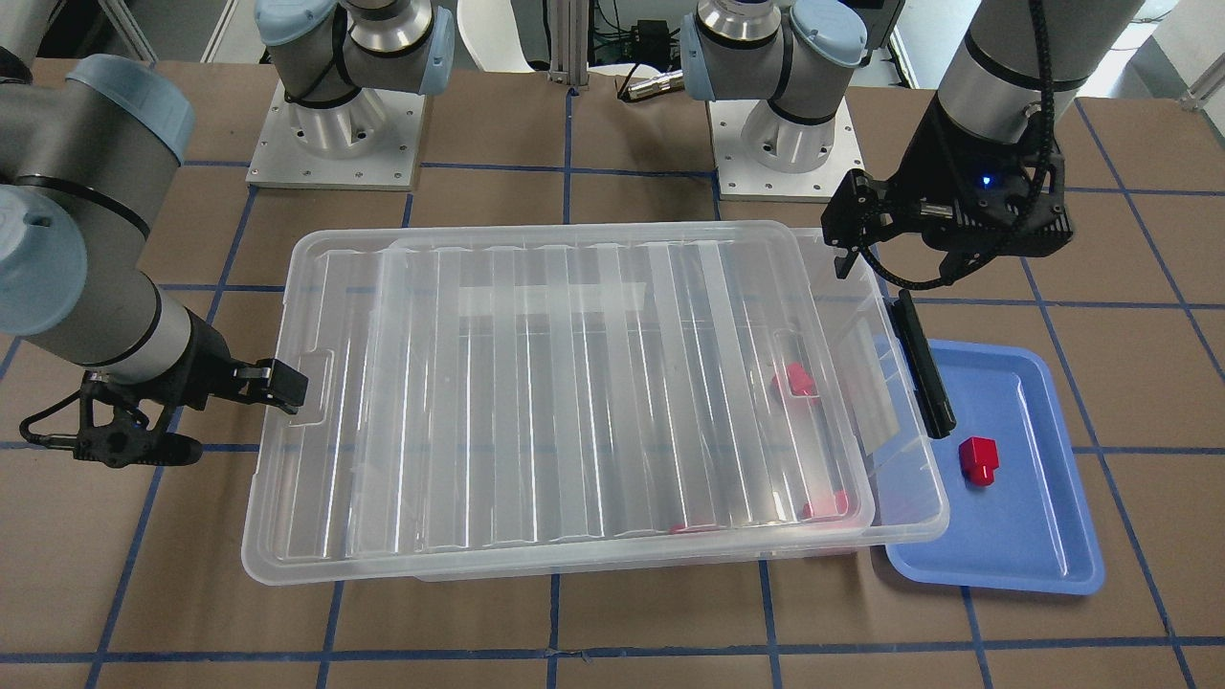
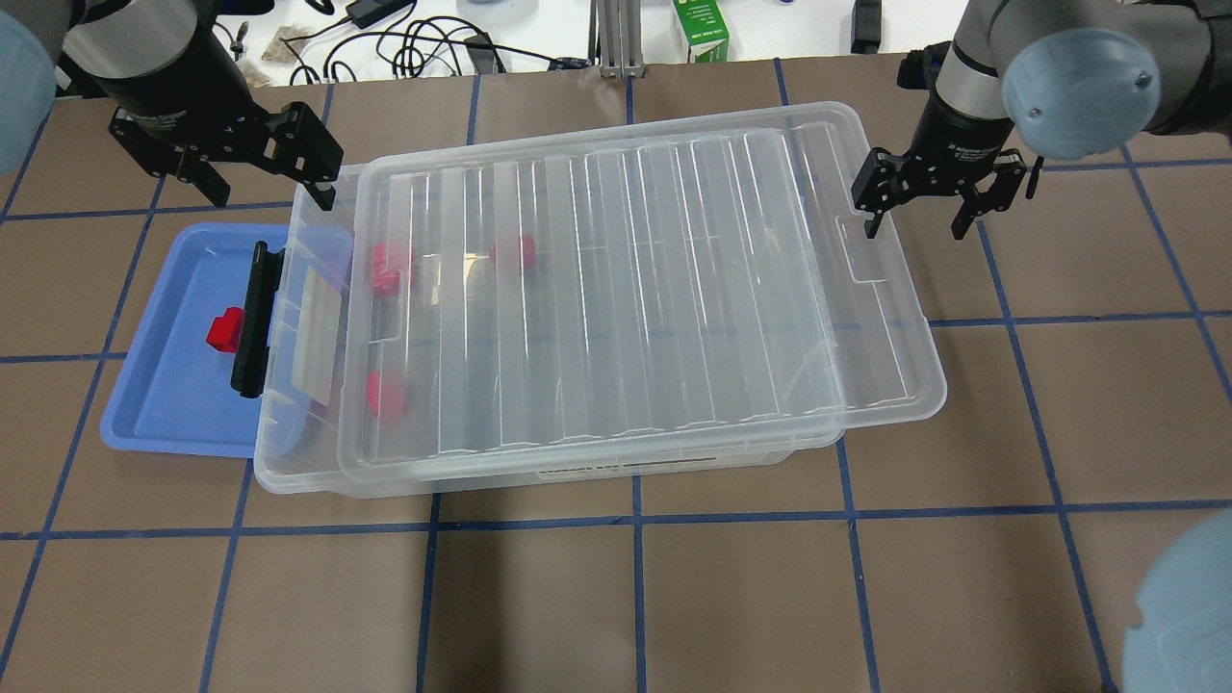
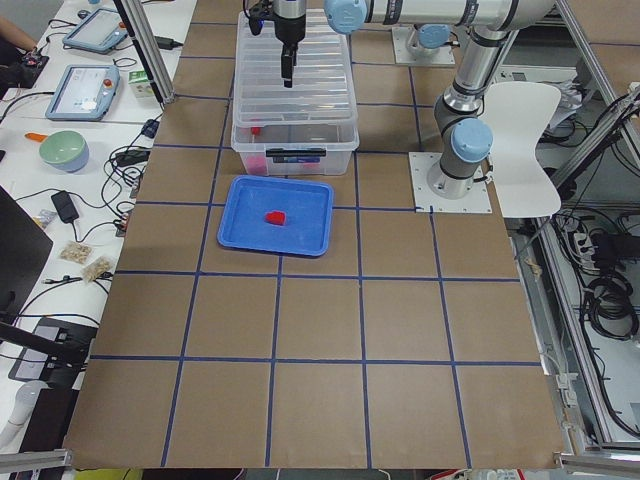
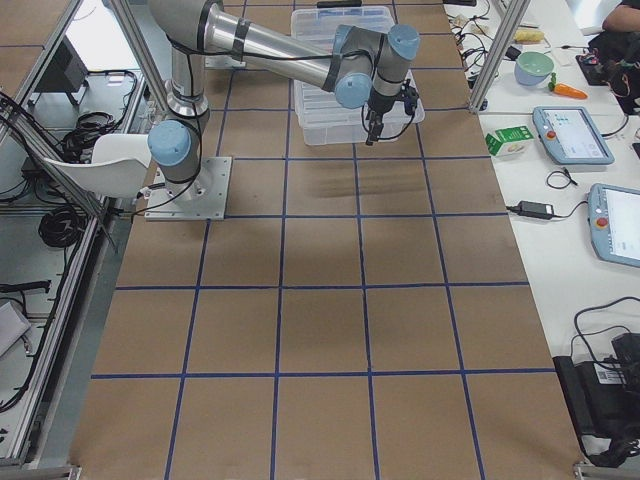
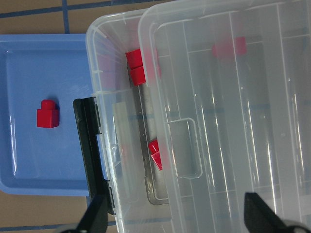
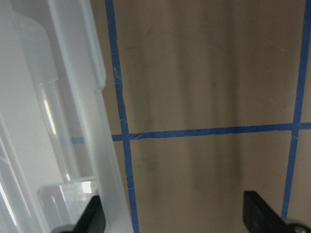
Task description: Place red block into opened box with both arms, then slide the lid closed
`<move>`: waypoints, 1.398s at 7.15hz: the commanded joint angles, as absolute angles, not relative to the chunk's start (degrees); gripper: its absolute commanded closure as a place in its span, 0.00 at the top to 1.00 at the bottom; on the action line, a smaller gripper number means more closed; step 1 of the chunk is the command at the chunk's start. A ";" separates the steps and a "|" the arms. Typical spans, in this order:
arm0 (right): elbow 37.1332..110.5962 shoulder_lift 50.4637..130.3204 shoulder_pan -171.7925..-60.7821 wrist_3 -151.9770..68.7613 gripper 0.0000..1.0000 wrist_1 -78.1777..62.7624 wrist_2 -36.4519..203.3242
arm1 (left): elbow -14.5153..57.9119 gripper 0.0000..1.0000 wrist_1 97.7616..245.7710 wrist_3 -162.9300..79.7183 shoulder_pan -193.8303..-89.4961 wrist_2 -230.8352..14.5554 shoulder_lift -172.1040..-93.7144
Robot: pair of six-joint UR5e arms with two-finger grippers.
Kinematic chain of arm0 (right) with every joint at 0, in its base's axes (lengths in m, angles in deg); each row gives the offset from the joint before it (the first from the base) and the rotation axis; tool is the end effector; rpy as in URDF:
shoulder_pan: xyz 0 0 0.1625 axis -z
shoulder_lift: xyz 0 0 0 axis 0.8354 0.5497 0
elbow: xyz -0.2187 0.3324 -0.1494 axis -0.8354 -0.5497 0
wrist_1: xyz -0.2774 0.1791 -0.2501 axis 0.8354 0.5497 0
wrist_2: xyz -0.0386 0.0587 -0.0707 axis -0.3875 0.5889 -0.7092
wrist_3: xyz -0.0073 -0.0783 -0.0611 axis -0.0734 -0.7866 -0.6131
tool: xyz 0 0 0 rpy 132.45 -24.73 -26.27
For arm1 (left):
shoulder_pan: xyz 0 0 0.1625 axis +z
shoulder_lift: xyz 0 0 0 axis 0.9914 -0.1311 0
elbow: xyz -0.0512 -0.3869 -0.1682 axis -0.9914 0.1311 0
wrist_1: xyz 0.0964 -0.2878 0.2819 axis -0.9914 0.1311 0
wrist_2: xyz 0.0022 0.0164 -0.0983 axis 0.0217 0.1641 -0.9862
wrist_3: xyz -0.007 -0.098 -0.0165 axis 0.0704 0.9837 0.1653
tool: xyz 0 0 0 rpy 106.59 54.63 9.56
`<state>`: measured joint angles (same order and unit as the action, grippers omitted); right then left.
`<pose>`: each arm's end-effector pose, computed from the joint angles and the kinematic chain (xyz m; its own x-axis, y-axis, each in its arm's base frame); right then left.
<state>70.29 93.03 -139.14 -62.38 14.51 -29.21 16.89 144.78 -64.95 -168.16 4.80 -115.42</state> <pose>0.0558 -0.6009 0.3415 -0.9982 0.0582 -0.0166 0.0554 0.9890 0.1370 -0.0921 -0.5199 0.5039 -0.9968 0.0739 -0.0307 0.0750 0.9964 -0.0384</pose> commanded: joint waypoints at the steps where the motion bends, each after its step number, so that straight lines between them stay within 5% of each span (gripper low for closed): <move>1: 70.08 93.09 -137.43 -64.26 1.00 14.42 -32.02 | 16.95 1.00 144.78 -64.95 -168.16 4.80 -115.42; 10: 69.82 93.10 -132.16 -73.57 1.00 14.42 -36.18 | 16.95 1.00 144.87 -64.95 -168.16 4.80 -115.34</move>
<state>69.87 93.16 -133.02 -72.38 14.46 -36.09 16.95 144.87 -64.95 -168.16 4.78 -115.34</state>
